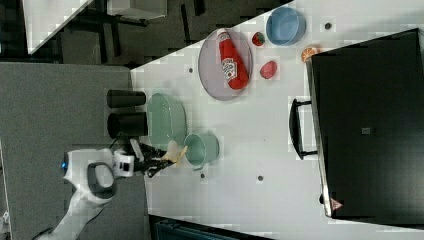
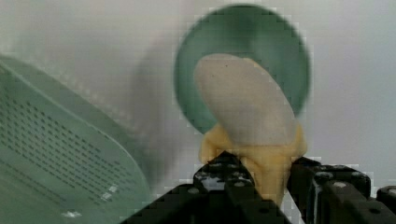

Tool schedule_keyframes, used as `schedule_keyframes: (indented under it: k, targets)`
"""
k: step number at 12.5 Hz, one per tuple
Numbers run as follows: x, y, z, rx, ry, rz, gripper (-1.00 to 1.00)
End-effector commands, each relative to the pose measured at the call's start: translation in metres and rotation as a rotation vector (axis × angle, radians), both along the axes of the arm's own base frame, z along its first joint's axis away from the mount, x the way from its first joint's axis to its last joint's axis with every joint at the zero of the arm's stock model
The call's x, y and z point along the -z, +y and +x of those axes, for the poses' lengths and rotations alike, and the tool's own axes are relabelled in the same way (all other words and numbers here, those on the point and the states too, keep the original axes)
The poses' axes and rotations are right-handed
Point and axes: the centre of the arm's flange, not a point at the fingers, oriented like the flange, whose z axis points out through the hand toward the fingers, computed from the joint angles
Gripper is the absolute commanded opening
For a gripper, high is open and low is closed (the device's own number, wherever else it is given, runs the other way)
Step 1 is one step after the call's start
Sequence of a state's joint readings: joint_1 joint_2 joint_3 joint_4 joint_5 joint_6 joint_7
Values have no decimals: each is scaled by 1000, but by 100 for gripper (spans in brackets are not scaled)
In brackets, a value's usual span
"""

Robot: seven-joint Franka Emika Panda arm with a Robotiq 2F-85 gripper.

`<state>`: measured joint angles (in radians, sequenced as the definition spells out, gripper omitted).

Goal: Pick Banana and place it in mug.

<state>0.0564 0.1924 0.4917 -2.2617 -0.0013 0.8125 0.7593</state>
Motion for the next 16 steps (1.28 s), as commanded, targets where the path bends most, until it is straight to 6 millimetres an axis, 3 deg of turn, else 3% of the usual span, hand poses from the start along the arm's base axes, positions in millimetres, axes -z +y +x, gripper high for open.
schedule_keyframes:
  k: [1, 2, 3, 8, 10, 12, 14, 16]
  targets:
    - [12, -18, 7, 145, -7, -13, -46]
    - [19, -17, 7, 139, -20, -7, -40]
    - [23, -18, 7, 141, -30, 0, -21]
    - [14, -22, 8, 148, -53, -3, 92]
    - [7, -23, 9, 150, -68, -2, 100]
    - [-16, -23, 22, 165, -135, 27, 100]
    - [-47, -39, 28, 192, -169, 6, 100]
    - [-89, -71, 33, 175, -172, -51, 100]
